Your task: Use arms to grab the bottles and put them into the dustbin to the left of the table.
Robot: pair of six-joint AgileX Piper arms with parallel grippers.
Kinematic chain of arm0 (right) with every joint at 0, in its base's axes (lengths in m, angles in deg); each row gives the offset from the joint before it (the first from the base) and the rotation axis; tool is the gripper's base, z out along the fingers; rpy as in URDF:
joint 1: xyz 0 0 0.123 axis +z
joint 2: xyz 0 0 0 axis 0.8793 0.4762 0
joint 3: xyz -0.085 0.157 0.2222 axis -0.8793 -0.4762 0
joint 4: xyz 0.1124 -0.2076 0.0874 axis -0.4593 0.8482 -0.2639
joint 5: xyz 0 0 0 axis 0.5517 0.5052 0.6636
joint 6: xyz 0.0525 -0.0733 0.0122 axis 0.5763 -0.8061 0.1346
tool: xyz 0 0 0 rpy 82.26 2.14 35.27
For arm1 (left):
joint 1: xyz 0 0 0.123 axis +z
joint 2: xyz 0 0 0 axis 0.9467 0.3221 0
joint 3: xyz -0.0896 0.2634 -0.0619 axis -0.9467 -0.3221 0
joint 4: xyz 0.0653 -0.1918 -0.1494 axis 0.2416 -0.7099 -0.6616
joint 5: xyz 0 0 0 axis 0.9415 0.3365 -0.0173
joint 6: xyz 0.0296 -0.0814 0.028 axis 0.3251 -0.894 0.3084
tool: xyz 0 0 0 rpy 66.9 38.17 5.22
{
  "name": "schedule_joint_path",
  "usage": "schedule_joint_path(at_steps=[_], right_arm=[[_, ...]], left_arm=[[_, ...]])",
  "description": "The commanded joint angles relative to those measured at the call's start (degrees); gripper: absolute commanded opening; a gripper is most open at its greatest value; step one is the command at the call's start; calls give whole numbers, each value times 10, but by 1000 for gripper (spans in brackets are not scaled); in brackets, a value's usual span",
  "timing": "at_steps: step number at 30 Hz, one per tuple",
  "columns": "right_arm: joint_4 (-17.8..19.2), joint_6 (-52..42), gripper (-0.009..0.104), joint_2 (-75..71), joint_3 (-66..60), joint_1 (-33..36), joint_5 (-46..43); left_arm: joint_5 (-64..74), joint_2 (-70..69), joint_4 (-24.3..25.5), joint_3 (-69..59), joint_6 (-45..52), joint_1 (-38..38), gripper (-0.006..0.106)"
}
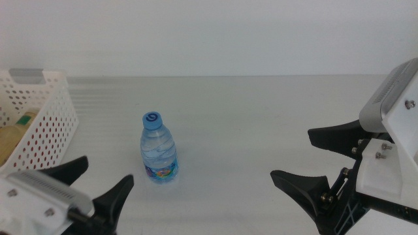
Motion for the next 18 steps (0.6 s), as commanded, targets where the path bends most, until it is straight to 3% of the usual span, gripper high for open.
schedule_joint_path(at_steps=[1,6,18], right_arm=[[5,-8,78,-5,16,0,-37],[5,-8,78,-5,16,0,-37],[5,-8,78,-5,16,0,-37]], left_arm=[[-124,52,-2,15,-20,-2,89],[-220,172,1,33,-81,-2,89],[-307,384,13,135,-95,-2,89]])
